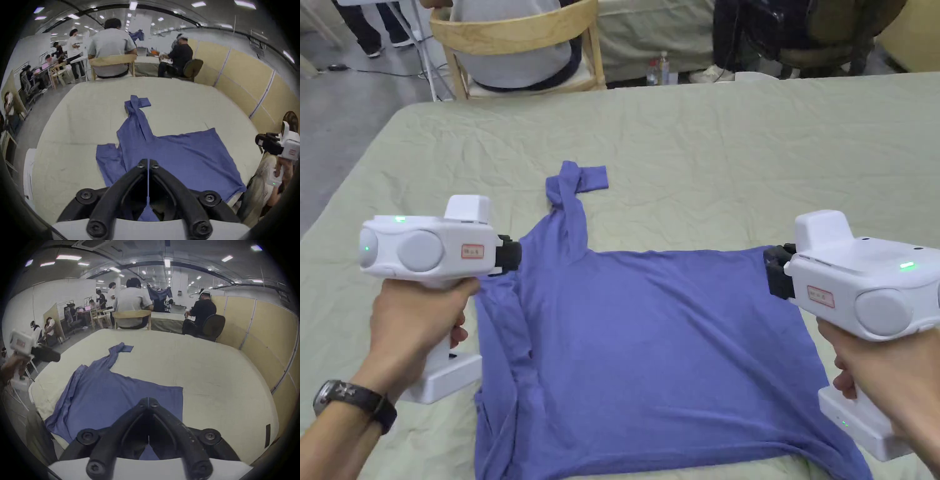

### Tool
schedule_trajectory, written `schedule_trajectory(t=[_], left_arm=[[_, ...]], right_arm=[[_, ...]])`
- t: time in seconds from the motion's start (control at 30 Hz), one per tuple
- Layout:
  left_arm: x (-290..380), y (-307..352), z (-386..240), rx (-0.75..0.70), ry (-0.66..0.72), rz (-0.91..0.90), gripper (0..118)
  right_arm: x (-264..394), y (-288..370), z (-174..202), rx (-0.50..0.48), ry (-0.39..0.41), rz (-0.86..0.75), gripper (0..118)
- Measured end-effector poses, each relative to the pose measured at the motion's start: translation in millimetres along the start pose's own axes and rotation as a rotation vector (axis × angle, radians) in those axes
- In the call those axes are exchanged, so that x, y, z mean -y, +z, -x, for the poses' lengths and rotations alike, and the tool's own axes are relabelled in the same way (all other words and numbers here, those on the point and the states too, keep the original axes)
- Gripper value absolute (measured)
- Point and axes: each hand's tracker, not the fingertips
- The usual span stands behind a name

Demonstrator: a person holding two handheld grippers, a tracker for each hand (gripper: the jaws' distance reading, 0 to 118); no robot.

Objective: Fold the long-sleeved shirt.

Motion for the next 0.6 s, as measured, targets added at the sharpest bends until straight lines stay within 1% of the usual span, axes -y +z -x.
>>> schedule_trajectory(t=[0.13,0.23,0.27,0.3,0.33,0.37,0.4,0.43,0.6], left_arm=[[-50,-68,12,0.076,-0.009,0.102,1],[-80,-124,20,0.048,-0.041,0.146,1],[-89,-141,22,0.047,-0.057,0.159,5],[-99,-160,25,0.04,-0.05,0.157,16],[-109,-181,29,0.027,-0.049,0.16,33],[-118,-199,33,0.011,-0.047,0.166,57],[-128,-222,39,0.005,-0.036,0.185,63],[-137,-245,47,0.01,-0.027,0.221,59],[-176,-336,77,-0.033,-0.025,0.254,59]], right_arm=[[-6,-40,-7,-0.007,-0.003,0.06,1],[-13,-75,-13,-0.01,-0.008,0.103,1],[-15,-86,-15,-0.015,-0.01,0.117,1],[-18,-97,-17,-0.022,-0.01,0.131,1],[-20,-110,-19,-0.024,-0.009,0.139,1],[-22,-120,-20,-0.023,-0.004,0.15,1],[-24,-133,-21,-0.021,0.002,0.165,1],[-25,-144,-23,-0.019,0.004,0.177,1],[-22,-195,-32,-0.04,-0.014,0.225,1]])
